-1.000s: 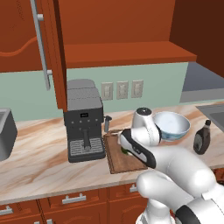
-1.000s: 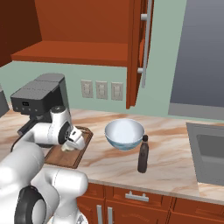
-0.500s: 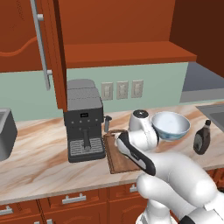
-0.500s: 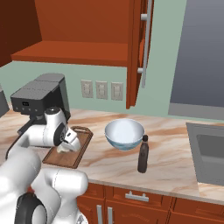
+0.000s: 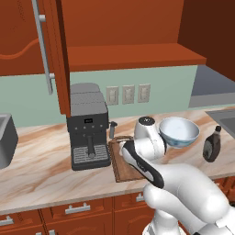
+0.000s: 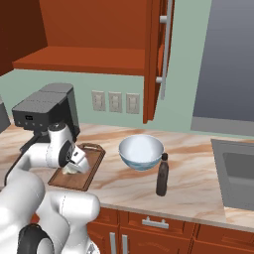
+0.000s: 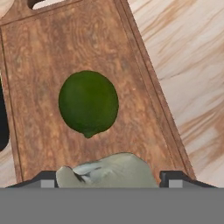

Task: Open the cabinet. Place the bowl and condiment on the counter. Then place the lime and garlic on the cutting board.

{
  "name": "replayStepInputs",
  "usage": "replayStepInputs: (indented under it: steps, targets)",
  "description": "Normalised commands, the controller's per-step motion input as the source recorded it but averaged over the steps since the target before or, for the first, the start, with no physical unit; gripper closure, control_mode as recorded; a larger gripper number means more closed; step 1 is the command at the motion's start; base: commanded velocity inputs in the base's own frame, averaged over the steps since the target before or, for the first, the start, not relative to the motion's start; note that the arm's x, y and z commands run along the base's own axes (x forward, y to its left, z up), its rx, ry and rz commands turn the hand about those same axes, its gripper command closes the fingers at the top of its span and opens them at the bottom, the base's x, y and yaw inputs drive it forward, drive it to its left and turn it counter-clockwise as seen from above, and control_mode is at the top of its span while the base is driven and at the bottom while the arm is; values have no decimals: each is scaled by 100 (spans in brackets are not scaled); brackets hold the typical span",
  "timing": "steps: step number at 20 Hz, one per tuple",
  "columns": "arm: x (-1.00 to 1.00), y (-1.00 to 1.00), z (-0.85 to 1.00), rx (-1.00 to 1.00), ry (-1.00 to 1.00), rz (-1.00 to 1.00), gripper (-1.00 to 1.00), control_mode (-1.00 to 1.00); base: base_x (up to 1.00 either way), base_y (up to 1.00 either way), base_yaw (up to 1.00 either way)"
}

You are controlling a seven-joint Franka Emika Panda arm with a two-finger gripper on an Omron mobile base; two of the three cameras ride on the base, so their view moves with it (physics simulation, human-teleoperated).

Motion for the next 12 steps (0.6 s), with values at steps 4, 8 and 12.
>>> replayStepInputs:
  steps: [4, 8, 12]
  targets:
    - [12, 5, -8, 0, 0, 0, 100, -100, 0, 0, 0]
    - [12, 0, -18, 0, 1, 0, 100, -100, 0, 0, 0]
    - [7, 0, -28, 0, 3, 0, 100, -100, 0, 0, 0]
